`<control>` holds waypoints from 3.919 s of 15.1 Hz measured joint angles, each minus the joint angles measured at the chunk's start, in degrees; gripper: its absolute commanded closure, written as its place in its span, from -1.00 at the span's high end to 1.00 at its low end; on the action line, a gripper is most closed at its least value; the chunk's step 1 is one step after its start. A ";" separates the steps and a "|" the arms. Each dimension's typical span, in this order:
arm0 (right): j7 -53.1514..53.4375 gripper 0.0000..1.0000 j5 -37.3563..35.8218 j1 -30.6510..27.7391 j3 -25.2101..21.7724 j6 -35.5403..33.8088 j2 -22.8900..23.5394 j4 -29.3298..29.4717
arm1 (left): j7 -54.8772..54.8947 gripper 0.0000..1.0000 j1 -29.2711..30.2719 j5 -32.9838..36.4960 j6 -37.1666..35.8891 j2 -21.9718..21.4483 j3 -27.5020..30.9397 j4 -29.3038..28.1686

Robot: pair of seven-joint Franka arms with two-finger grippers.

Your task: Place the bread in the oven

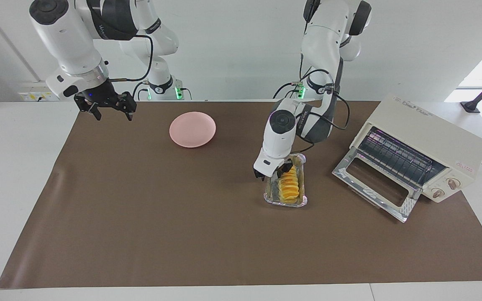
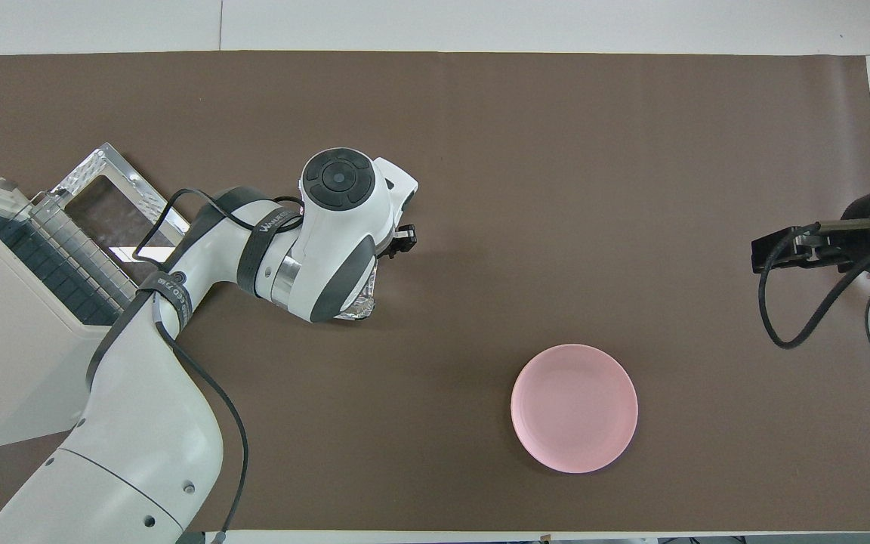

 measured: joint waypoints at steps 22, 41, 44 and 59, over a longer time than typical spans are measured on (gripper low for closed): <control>0.00 1.00 0.00 0.00 0.08 -0.01 0.00 0.00 | -4.36 -1.00 6.74 -1.93 -19.46 1.79 22.54 18.47; 0.00 1.00 0.00 0.00 0.08 -0.01 0.00 0.00 | 0.89 -1.00 14.10 2.34 -28.85 -0.35 24.15 9.78; 0.00 1.00 0.00 0.00 0.08 -0.01 0.00 0.00 | 0.92 -0.38 14.08 3.05 -29.03 -0.42 24.10 9.77; 0.00 1.00 0.00 0.00 0.08 -0.01 0.00 0.00 | 2.41 1.00 11.79 3.27 -16.68 -2.00 24.01 12.75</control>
